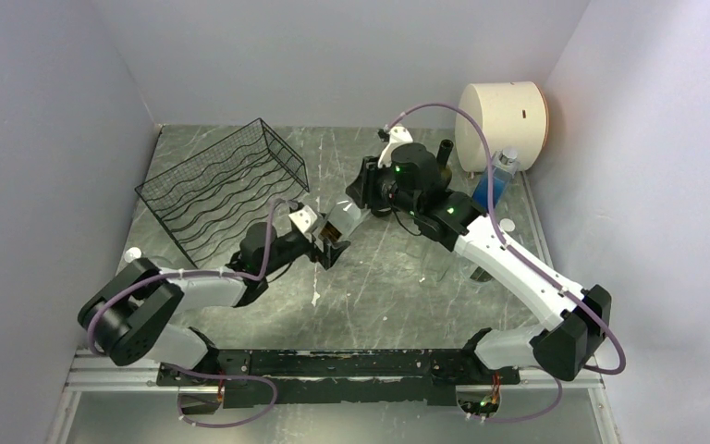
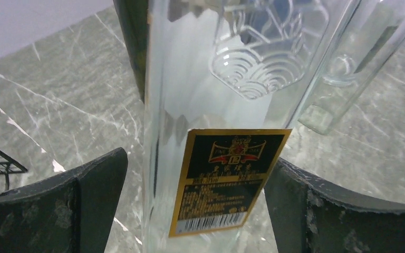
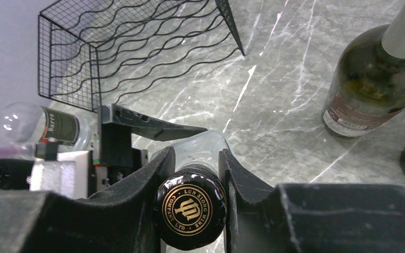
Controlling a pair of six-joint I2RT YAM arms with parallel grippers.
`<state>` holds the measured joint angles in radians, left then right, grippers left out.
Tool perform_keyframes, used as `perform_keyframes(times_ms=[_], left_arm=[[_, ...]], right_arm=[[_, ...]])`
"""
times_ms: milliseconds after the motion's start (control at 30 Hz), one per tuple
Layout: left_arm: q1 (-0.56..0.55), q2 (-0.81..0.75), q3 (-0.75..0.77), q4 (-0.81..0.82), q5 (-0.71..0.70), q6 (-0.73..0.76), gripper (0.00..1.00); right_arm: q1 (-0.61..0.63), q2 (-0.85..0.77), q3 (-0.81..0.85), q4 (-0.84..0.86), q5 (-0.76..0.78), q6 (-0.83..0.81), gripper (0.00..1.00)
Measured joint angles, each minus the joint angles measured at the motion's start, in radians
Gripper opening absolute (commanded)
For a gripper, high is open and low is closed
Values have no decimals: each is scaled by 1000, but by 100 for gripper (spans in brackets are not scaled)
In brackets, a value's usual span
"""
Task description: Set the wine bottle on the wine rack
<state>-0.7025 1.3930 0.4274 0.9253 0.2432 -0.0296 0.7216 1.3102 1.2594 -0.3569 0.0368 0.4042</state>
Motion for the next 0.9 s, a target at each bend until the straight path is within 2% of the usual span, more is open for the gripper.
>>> perform_keyframes(times_ms=[167,267,367,400,433,467,500,533,567,600,633,667,733,900], left_arm=[[-25,69,-13,131,-48,97,95],[-44,94,-13,187,-79,156,84],[-63,100,-14,212,-105,204,60],[-67,100,-14,220,-114,218,46],[-70,100,-16,224,-123,234,19],[-72,100,-17,227,-130,242,9],[-73,100,-17,229,-134,254,7],[-74,98,-17,229,-135,265,7],[-74,97,-17,226,-136,275,7],[-74,96,-17,224,-136,284,7],[-74,94,-17,222,-135,299,7],[-74,92,-17,212,-136,320,7],[-74,90,-17,188,-136,365,7],[-74,61,-8,132,-114,532,7]], right_arm=[[0,0,23,-8,-3,40,0],[1,0,27,-8,-3,56,0],[2,0,27,-13,-2,67,0],[2,0,27,-13,0,69,0],[1,0,27,-10,2,72,0],[2,-1,27,-11,4,75,0],[1,-1,27,-9,5,77,6],[2,-1,27,-8,5,77,23],[2,-1,27,-10,4,77,46],[2,-2,27,-13,3,75,60],[2,-4,27,-16,2,73,69],[2,-8,30,-18,-3,66,75],[2,-22,49,-32,-8,39,80],[1,-52,167,-113,-9,-71,81]])
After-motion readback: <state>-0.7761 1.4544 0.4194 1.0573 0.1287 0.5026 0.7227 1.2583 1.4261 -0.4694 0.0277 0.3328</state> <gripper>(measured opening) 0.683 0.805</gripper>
